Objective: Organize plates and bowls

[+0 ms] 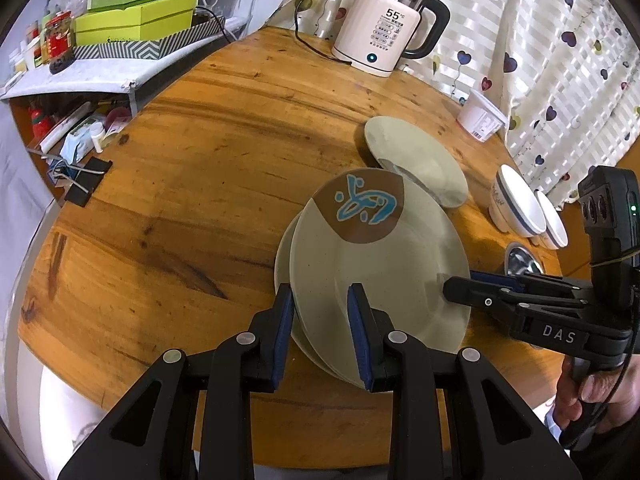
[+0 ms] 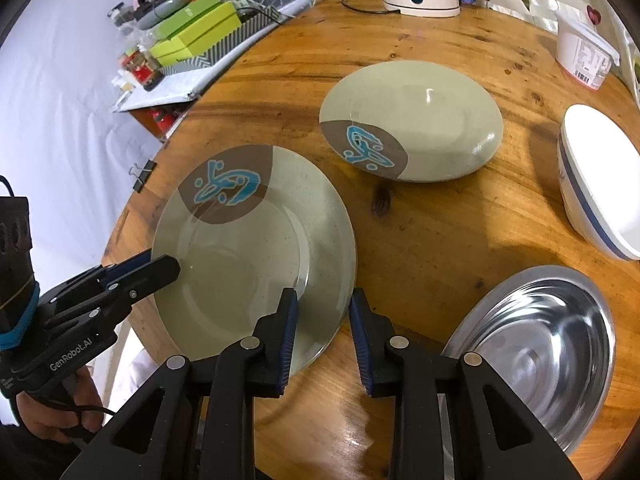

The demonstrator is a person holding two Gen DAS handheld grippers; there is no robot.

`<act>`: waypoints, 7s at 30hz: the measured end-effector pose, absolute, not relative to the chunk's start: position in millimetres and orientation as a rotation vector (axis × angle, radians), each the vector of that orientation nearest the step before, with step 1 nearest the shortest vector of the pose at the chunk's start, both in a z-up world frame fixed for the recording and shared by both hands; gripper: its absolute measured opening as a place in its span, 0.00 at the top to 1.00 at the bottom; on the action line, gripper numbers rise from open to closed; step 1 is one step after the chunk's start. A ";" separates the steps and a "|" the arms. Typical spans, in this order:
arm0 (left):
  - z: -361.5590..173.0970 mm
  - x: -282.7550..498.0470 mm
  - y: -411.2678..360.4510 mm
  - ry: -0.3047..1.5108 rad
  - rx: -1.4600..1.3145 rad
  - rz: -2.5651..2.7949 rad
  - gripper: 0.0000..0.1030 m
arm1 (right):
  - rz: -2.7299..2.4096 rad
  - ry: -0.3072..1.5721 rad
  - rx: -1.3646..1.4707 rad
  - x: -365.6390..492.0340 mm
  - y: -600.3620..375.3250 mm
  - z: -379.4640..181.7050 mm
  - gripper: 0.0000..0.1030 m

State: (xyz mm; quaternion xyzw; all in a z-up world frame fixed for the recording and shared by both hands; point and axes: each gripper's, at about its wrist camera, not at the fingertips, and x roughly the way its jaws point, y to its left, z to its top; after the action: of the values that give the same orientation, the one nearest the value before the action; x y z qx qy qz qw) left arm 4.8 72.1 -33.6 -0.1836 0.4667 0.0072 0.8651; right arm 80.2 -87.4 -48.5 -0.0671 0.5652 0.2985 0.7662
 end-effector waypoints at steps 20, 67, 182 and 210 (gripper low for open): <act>-40.5 7.4 68.5 0.998 -0.353 0.042 0.72 | 0.636 1.227 -0.187 80.8 -77.5 -55.5 0.67; -5.8 3.8 65.8 0.875 -0.317 0.003 0.51 | 0.692 1.035 -0.041 51.1 -118.9 1.3 0.27; -50.4 194.9 51.2 1.043 -0.287 -0.231 0.68 | 0.344 1.158 0.171 188.7 -140.4 -53.1 0.78; -29.5 177.1 50.7 0.988 -0.261 -0.198 0.68 | 0.373 1.089 0.147 179.3 -135.3 -30.1 0.79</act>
State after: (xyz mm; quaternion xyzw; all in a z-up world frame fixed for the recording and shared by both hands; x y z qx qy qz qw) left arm 177.1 50.7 -29.5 -0.1246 0.4720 -0.0947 0.8676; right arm 179.3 -135.3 -30.1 0.0693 0.5145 0.1760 0.8364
